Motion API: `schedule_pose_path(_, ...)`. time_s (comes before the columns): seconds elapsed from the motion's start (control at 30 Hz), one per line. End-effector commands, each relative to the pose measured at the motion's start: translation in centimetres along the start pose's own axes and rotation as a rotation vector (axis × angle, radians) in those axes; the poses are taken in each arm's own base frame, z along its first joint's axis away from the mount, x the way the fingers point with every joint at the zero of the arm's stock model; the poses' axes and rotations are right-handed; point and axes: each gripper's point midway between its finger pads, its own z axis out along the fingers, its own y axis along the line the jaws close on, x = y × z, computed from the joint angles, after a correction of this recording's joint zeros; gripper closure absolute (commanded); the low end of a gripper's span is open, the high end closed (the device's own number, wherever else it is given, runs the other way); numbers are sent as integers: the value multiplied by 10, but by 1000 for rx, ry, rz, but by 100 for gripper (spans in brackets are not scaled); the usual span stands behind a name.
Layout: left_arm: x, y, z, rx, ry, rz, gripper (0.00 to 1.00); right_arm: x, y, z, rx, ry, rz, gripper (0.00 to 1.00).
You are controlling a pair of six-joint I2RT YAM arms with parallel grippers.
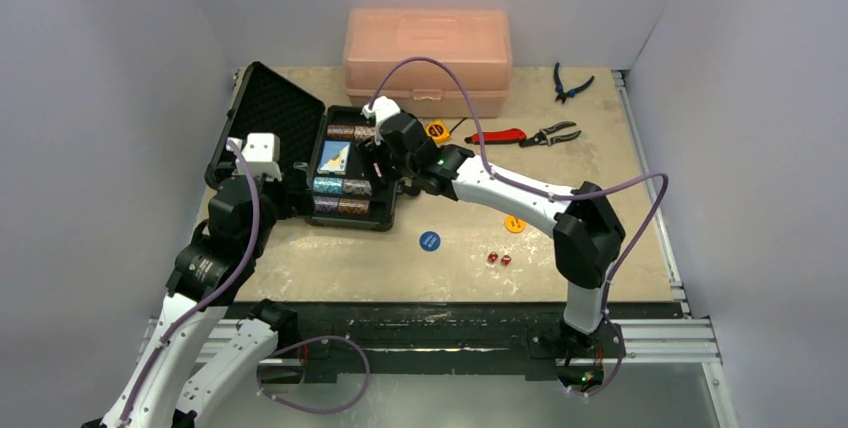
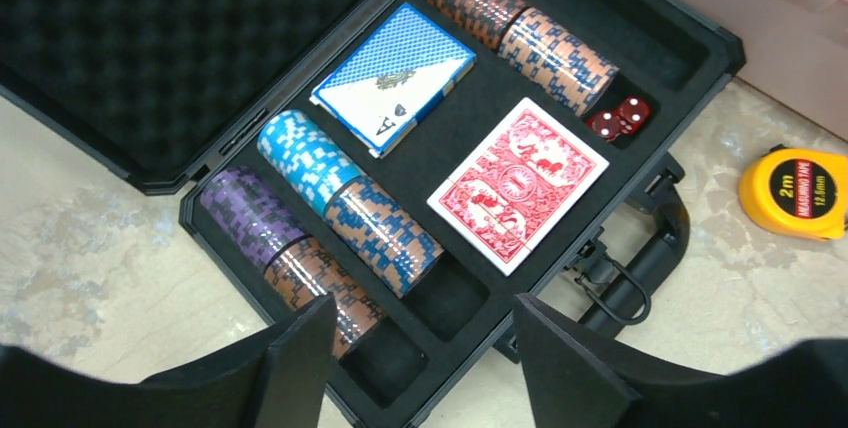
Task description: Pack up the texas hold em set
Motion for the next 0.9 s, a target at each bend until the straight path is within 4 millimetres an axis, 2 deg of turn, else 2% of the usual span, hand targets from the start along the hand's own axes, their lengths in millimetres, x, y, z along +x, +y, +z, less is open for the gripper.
schedule_pose_path(0.0,-3,-2,2,4,-17,-20,0,-18,-7,-14,42,-76,30,28)
schedule_pose_path(0.27,-3,-2,2,6,-16,-21,0,-18,-25,-34,123,-114,66,20)
schedule_pose_path(0.43,-4,-3,2,10,-19,-22,0,-16,-40,-48,186,-155,77,2)
schedule_pose_path(0.6,-4,-4,2,15,-19,-24,0,-18,-52,-60,245,-188,101,1)
schedule_pose_path(0.73,-4,-5,1,23,-18,-26,0,-16,-77,-69,383,-211,154,1)
schedule_pose_path(0.87,-5,-6,0,28,-21,-27,0,-6,-105,-77,516,-196,241,1)
